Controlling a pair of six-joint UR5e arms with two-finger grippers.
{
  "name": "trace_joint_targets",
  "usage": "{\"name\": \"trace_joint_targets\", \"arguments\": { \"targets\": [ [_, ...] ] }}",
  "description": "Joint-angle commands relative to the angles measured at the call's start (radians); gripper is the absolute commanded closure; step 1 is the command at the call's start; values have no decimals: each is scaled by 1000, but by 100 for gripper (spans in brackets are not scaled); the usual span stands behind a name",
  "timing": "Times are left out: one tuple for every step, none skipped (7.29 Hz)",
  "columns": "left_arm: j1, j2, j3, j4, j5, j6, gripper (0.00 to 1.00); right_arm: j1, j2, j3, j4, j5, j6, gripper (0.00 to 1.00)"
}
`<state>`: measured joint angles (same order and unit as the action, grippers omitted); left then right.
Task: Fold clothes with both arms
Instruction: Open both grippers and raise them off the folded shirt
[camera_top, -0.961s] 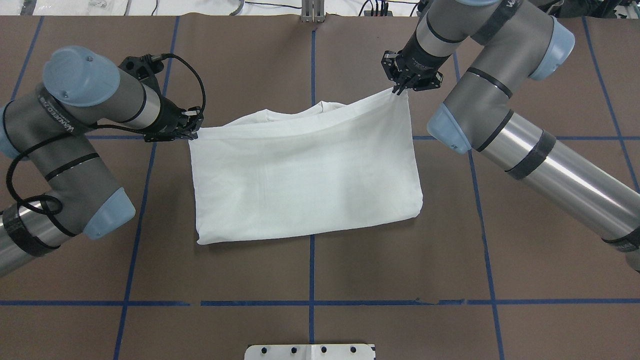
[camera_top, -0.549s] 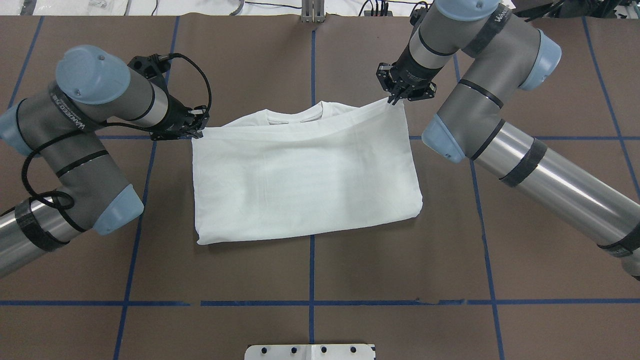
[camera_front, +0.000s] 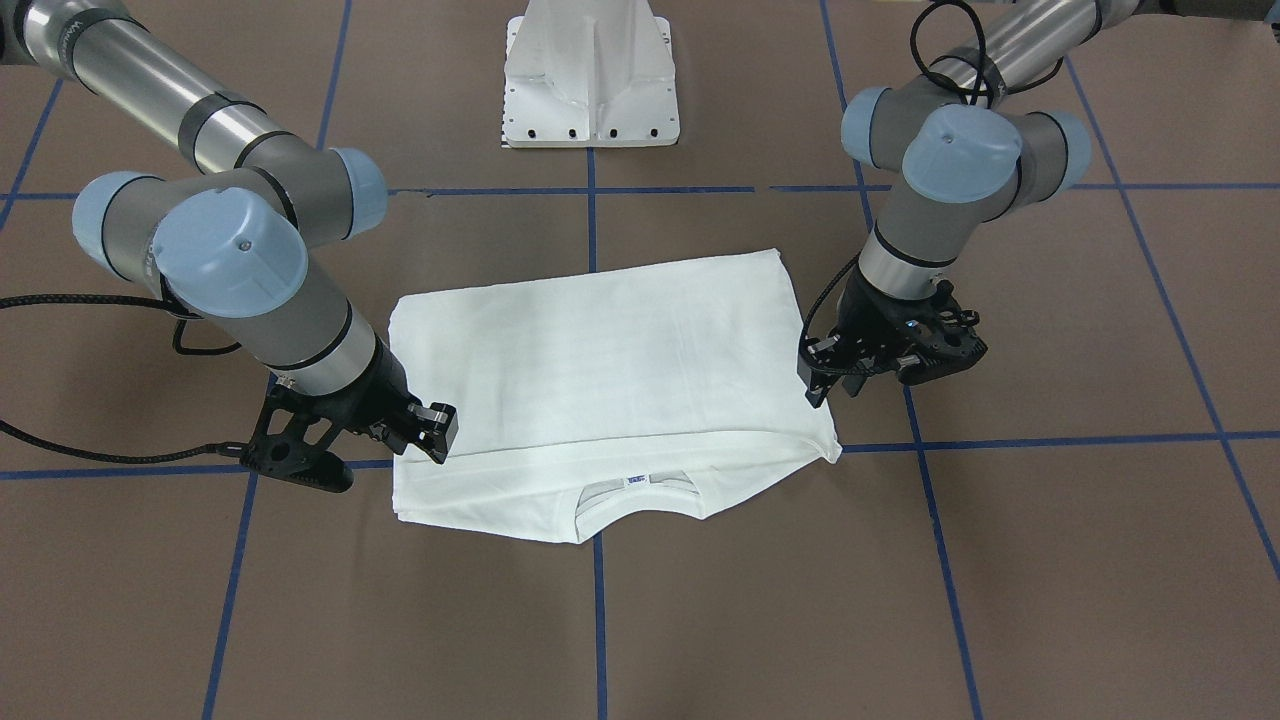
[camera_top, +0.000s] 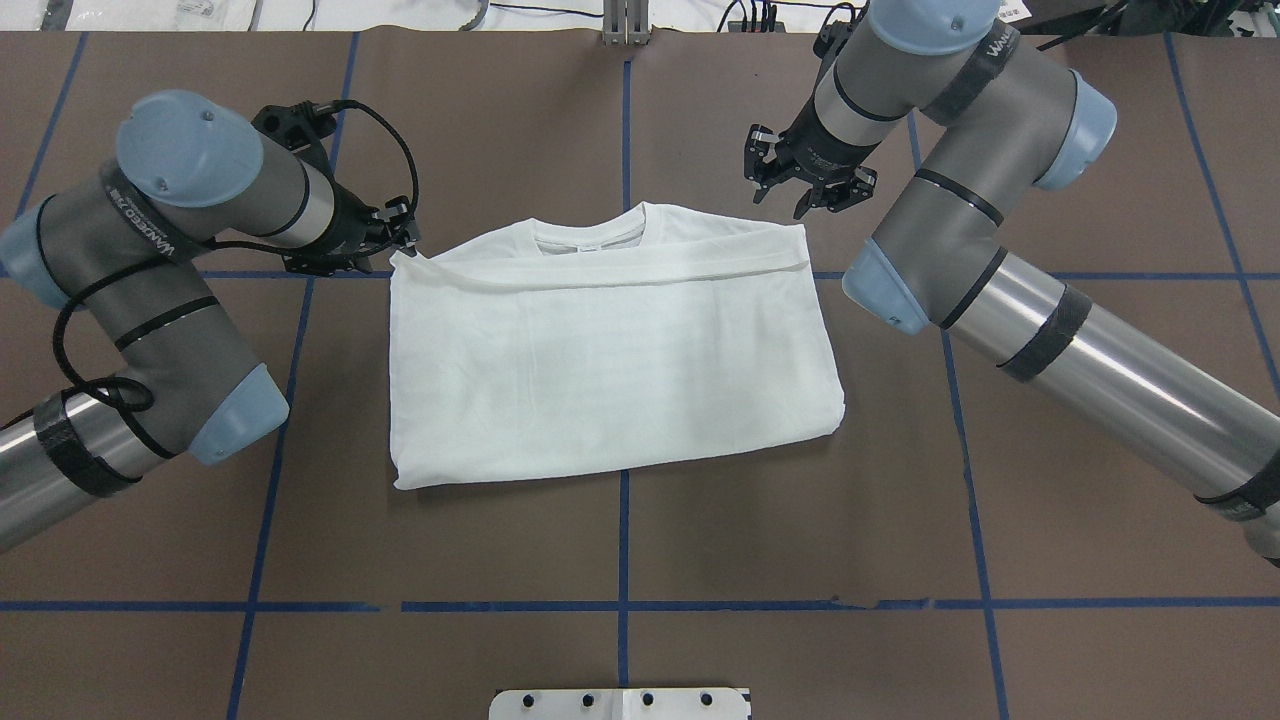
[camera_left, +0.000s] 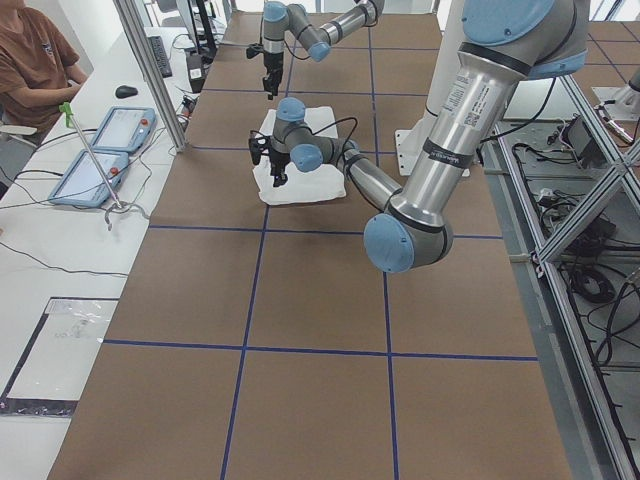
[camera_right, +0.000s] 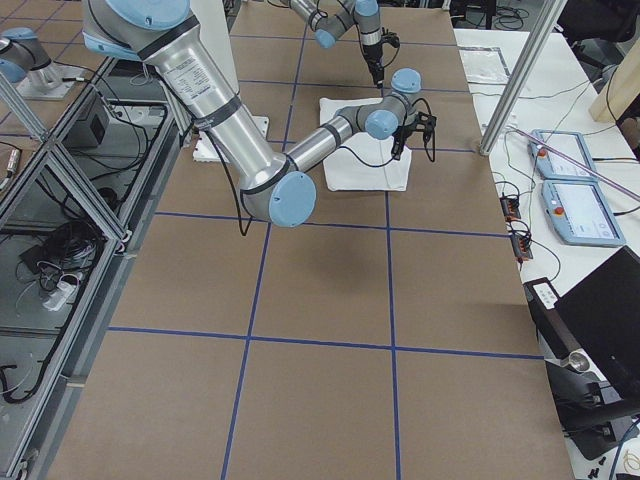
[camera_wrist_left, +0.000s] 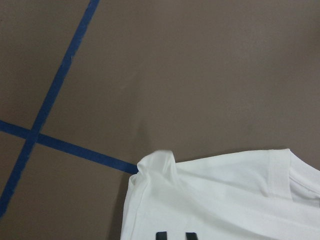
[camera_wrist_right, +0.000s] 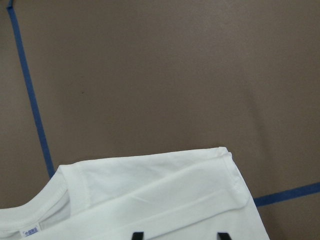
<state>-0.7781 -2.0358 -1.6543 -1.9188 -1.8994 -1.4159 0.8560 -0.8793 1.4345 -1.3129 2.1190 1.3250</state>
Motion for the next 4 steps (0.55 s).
{"name": "trace_joint_targets", "arguments": {
  "targets": [
    [-6, 2, -25, 6, 5, -1, 20, -6, -129, 137, -2, -26, -4, 0],
    [-7, 6, -51, 10, 5, -6, 20, -38, -215, 240, -6, -42, 0, 0],
    [-10, 14, -80, 14, 3, -8, 20, -96, -301, 309, -6, -74, 11, 0],
    [-10, 14, -87, 14, 5, -9, 20, -157, -332, 331, -11, -117, 14, 0]
  ]
}}
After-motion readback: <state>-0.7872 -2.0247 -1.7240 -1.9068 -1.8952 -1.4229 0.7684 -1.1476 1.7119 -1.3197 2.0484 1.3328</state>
